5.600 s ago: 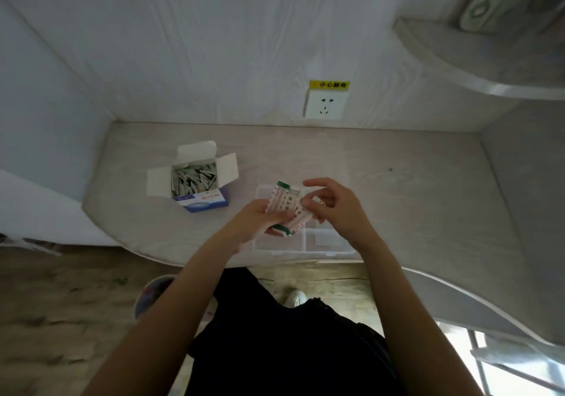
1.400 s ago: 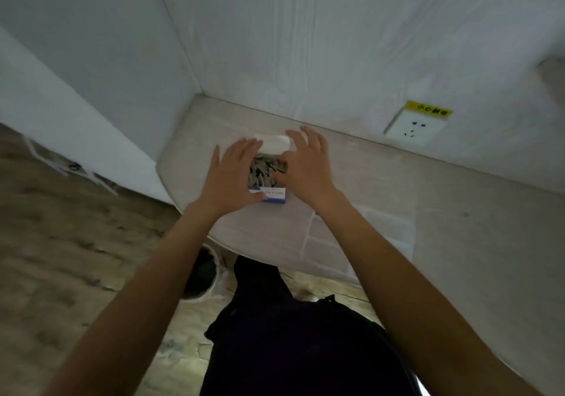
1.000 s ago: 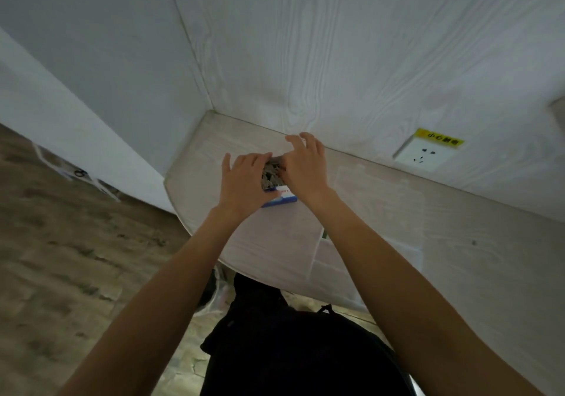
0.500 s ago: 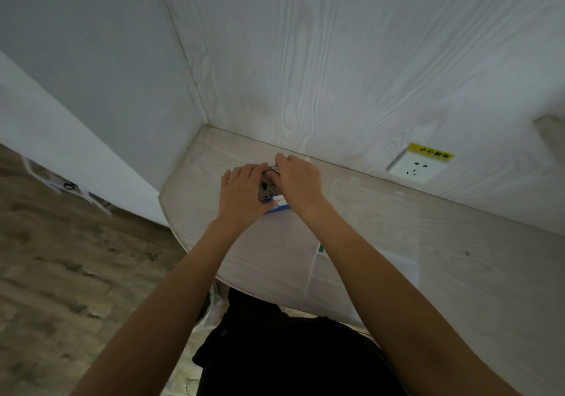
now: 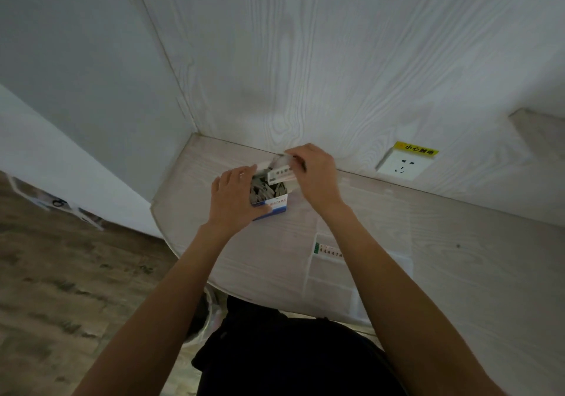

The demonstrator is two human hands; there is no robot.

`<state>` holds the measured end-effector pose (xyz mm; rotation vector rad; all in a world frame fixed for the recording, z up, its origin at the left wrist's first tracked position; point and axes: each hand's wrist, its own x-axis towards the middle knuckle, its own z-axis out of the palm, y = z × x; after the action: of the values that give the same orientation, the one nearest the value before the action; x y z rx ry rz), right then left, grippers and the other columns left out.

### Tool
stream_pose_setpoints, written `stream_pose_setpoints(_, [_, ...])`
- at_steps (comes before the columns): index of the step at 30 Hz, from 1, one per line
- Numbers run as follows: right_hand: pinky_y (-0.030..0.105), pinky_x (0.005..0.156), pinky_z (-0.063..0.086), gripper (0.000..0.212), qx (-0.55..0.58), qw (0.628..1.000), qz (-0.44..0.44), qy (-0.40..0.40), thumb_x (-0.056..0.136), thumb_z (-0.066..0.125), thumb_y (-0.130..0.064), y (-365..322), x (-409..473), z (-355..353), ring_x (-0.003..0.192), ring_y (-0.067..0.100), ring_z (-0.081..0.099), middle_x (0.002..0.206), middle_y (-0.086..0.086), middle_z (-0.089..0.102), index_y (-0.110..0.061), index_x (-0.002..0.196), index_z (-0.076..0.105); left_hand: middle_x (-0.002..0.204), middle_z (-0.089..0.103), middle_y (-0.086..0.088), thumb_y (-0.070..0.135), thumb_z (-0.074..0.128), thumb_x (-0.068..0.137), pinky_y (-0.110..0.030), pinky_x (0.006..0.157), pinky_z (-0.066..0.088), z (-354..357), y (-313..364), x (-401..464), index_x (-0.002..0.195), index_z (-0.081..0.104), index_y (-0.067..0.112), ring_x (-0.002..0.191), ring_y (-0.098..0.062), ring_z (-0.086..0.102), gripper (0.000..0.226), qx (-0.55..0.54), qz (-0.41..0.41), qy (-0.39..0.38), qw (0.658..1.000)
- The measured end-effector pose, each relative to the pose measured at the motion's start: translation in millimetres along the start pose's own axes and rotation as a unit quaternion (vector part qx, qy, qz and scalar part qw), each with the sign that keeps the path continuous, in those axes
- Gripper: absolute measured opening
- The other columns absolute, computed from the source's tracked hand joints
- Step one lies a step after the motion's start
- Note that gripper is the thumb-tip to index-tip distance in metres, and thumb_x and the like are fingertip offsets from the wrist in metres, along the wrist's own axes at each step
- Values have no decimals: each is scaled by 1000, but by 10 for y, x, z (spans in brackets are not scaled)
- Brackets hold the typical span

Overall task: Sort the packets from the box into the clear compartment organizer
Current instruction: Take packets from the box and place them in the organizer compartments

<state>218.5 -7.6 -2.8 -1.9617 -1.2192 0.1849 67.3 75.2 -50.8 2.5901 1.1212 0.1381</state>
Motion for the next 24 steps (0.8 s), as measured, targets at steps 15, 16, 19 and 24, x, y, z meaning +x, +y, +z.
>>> stream_pose_setpoints(15, [10,70,46,30,164,981,99,-44,80,71,-7,343,-958,-951,81,-7,60,88,-20,64,-26,103,65,101,71,-3,17,54,92,-25,82,54,-376,1093,-268,113,59,16,94,-19,68,21,-460,11,-401,792])
stream_pose_setpoints(16, [9,69,45,31,159,981,106,-20,79,72,-9,382,-1031,-952,81,-6,60,89,-19,64,-26,104,65,96,72,-2,13,54,92,-24,78,54,-322,1149,-319,109,60,14,88,-18,69,19,-477,6,-396,785])
stream_pose_setpoints(19, [10,65,47,29,155,969,187,36,79,74,-23,471,-1187,-936,76,-1,59,89,-10,63,-22,105,63,86,73,1,8,57,88,-19,67,53,-156,1227,-398,105,62,13,79,-14,70,18,-505,-34,-364,782])
stream_pose_setpoints(24, [16,49,46,16,190,936,297,13,84,69,-24,632,-1445,-955,48,2,55,67,0,64,-8,82,64,95,71,-7,9,67,82,-25,74,54,76,1266,-510,107,65,11,84,-17,69,25,-461,-64,-333,820])
